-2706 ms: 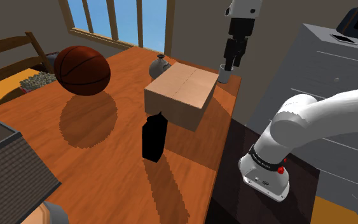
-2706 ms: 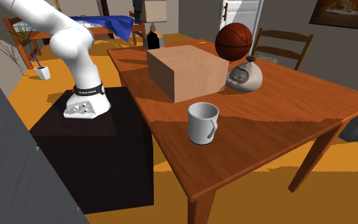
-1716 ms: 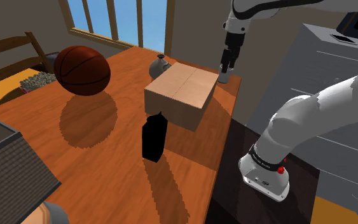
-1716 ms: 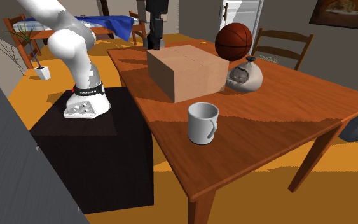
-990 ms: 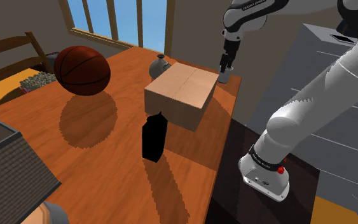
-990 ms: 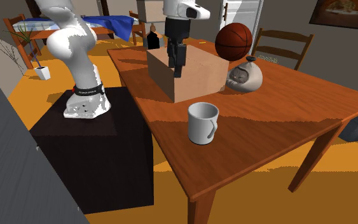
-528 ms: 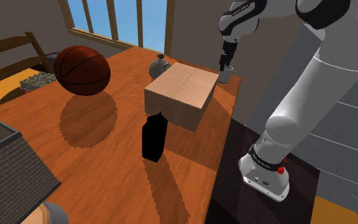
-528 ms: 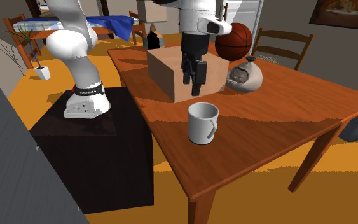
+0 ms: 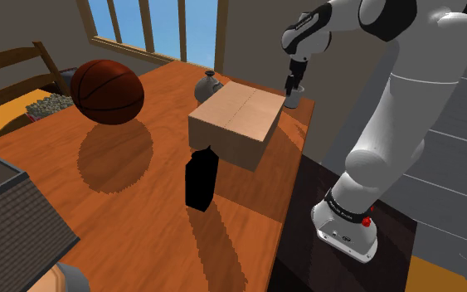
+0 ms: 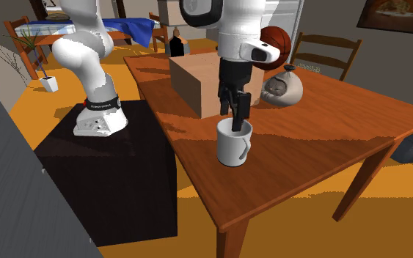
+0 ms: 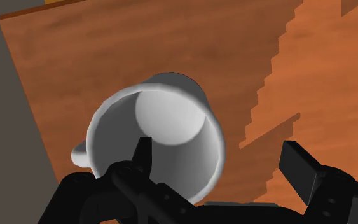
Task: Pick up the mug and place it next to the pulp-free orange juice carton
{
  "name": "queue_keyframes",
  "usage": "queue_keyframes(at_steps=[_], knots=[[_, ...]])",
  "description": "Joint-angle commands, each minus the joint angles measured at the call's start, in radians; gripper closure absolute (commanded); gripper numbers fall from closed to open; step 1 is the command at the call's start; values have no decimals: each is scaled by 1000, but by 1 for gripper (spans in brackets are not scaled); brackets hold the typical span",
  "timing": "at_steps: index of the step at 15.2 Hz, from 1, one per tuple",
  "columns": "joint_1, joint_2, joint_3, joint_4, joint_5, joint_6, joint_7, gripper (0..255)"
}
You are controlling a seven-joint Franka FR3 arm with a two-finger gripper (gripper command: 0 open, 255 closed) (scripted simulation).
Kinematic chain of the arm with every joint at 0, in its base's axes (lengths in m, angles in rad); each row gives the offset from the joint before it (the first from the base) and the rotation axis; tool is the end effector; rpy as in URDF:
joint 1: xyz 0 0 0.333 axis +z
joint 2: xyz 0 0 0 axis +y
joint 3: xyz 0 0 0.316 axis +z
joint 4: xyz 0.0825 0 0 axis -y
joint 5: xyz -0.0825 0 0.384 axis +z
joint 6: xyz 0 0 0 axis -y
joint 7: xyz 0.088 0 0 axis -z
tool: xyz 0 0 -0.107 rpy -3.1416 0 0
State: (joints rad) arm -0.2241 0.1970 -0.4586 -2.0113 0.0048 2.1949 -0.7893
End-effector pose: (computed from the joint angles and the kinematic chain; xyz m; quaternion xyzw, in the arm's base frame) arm 0.4598 -0.3639 0.3678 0.9976 0.0558 -0.0252 0.0330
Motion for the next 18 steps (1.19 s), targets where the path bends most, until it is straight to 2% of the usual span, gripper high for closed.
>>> queue_keyframes(at_steps=[1,11,12,18], knots=[[-3,15,1,-10,8,24,-6,0],[-6,27,3,-18,14,43,-10,0],[-6,27,3,-18,14,43,-10,255],[-6,27,3,-18,14,43,-10,255]])
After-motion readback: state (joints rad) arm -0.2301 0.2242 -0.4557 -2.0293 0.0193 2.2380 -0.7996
